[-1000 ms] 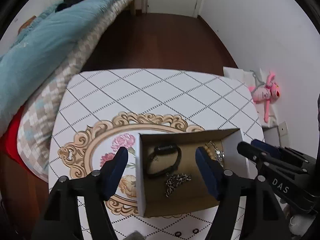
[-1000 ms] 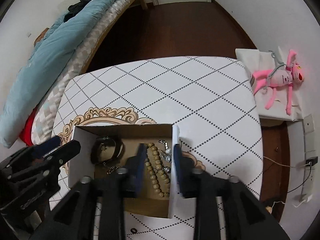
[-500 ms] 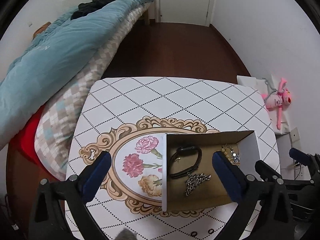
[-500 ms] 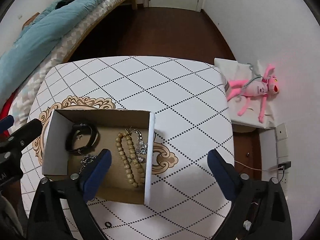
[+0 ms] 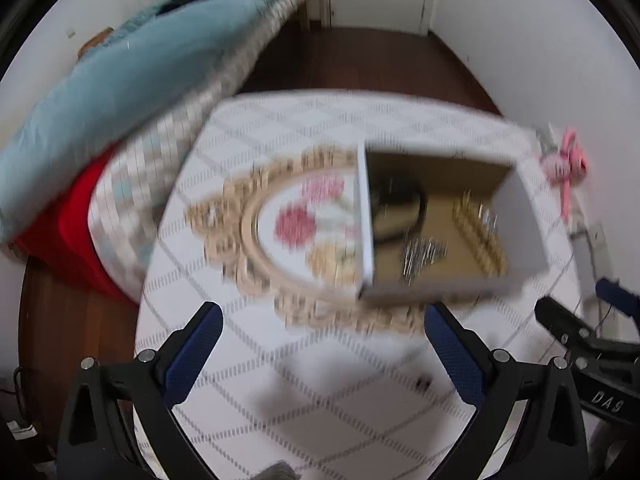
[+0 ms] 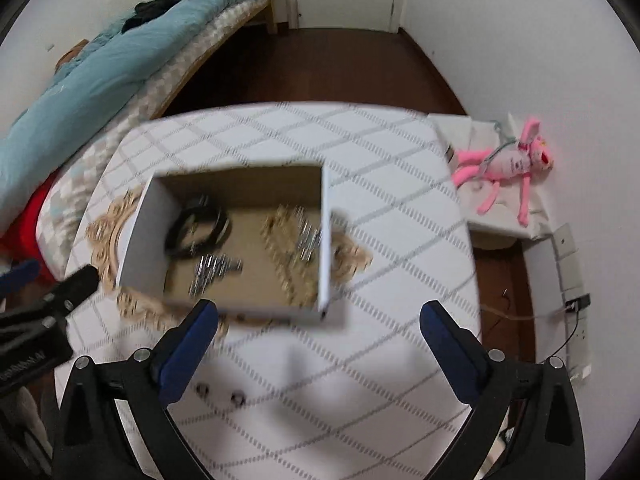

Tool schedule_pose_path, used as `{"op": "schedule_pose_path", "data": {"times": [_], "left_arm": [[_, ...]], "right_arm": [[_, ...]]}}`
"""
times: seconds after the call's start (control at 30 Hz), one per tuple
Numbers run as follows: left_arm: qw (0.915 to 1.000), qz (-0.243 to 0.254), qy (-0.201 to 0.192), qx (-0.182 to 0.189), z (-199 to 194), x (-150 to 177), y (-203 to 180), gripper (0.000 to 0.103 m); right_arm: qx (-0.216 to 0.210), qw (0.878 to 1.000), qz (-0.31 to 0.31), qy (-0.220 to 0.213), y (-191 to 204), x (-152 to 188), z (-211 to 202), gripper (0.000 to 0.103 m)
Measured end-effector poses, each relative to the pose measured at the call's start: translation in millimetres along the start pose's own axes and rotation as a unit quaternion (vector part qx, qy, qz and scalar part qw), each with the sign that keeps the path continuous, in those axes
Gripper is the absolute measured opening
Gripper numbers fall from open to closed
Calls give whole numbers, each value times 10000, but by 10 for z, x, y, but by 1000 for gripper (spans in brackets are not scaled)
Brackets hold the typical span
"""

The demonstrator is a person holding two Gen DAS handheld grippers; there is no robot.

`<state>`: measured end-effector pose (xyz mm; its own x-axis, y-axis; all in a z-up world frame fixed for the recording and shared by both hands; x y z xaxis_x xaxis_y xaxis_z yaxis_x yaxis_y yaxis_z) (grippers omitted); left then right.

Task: Organize jewelry
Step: 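Lift both open grippers out of the box toward the black rings, then grasp a black ring with the right gripper while the left gripper grasps the other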

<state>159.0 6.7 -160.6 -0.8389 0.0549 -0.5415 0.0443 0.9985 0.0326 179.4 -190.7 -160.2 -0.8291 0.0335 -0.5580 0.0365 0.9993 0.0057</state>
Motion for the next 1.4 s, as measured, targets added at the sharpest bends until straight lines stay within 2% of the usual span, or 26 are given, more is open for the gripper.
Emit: {"op": "schedule_pose_path", "data": {"times": [0.17,0.3,0.37,0.43,0.53,0.57,0.73,0.77,0.8,0.97,1.17,1.33,1.4], "left_arm": [[9985,90,532,-84,254,539,72,103],[9962,105,840,-226,400,814,151,103],[9952,135,930,-270,455,910,175,103],[9962,22,841,-217,438,931,206,103],[9965,-64,826,-150,438,945,222,103],[9966,-78,814,-136,438,949,226,103],[9969,-166,768,-79,430,971,243,103],[9969,-180,768,-71,445,978,287,103],[9968,-188,772,-73,448,982,296,103],[9978,45,625,-207,348,937,239,102],[9990,176,354,195,211,832,-135,102],[9977,440,344,373,277,815,-468,95],[9973,533,323,379,302,791,-576,84]], "right_arm": [[-202,9991,-23,364,151,493,148,101],[-395,9976,-48,574,245,767,280,81],[-485,9969,-69,621,306,863,326,77],[-533,9966,-96,616,349,918,354,72],[-620,9960,-122,628,419,984,388,57],[-639,9958,-128,646,443,1007,401,48],[-478,9975,-246,448,520,1061,396,31],[-399,9980,-292,402,527,1063,396,18],[-379,9981,-310,364,535,1061,397,13],[-452,9981,-233,356,493,1051,382,12],[-409,9983,300,275,128,1009,254,12],[-185,9974,632,281,-228,1053,205,13],[-124,9968,731,287,-333,1081,203,13]]}}
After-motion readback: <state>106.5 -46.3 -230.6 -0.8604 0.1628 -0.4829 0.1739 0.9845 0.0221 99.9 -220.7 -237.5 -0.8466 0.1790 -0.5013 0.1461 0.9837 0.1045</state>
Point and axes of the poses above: each gripper's, at about its wrist camera, not at the fingertips, and z roughly the way its jaws point, y to its left, x to its underside, the point moved 4 cm from there along z, roughly the way its jaws point, and after that the axes turned 9 degrees about -y, right-handed, at the moved point
